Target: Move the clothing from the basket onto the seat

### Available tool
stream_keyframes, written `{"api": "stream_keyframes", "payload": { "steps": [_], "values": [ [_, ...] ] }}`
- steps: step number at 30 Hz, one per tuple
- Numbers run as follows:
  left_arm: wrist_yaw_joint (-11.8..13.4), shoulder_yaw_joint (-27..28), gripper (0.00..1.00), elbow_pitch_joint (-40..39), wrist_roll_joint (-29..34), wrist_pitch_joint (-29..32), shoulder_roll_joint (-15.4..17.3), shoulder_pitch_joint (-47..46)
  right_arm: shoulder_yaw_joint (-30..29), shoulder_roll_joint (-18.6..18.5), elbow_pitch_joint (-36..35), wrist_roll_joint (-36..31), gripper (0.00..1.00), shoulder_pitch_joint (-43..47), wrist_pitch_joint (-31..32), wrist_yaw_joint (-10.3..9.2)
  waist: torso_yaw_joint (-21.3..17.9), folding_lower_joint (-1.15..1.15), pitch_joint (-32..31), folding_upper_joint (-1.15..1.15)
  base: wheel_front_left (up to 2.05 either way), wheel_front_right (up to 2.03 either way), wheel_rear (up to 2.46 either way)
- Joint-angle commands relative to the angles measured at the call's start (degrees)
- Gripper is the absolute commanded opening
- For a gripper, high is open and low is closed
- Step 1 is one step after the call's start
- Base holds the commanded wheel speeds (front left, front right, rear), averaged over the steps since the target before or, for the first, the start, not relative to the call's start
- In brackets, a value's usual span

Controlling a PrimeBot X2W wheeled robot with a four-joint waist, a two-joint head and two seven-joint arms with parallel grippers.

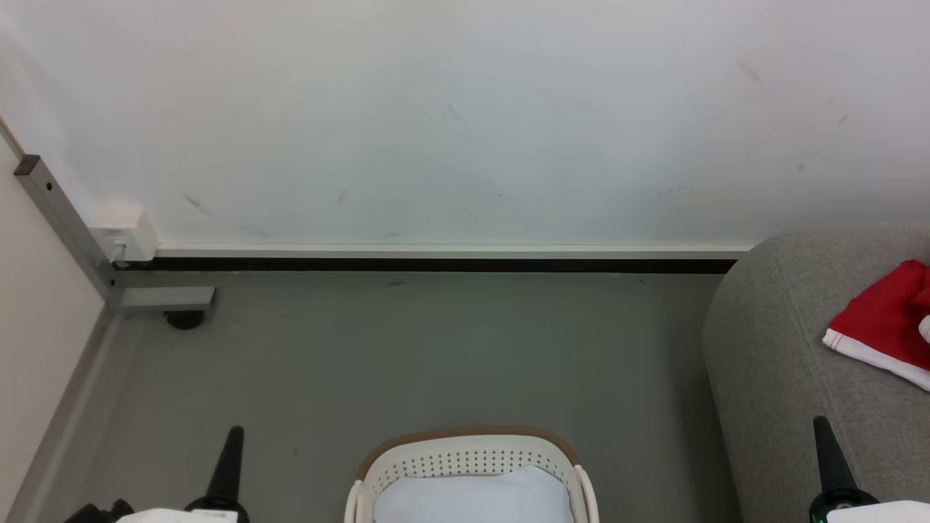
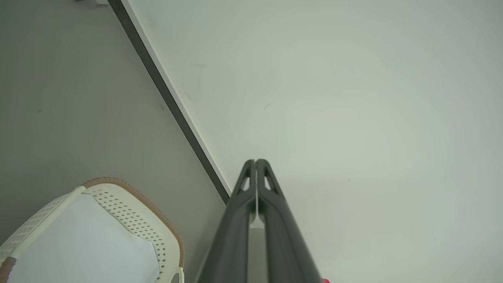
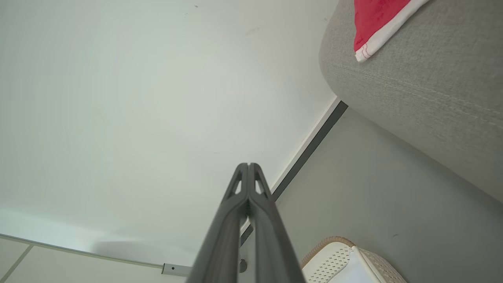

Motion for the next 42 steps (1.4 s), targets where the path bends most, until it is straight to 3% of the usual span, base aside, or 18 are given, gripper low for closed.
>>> {"api": "stream_keyframes", "payload": {
  "steps": [1,42],
  "values": [
    [-0.3,0.5,0.0,-0.6,-1.6,0.3,0.0,-1.0,-0.4,-0.6,-0.6,1.5,0.0,-1.0,0.4,-0.07,0.0,-0.01,0.0,0.0,0.0,0.0,0.0],
    [-1.2,2.5,0.0,-1.6,-19.2,5.2,-0.6,-3.3,-2.0,-0.8,-1.9,19.9,0.0,-3.0,5.2,-0.11,0.8,-0.01,0.9,0.0,0.0,0.0,0.0]
  ]
}}
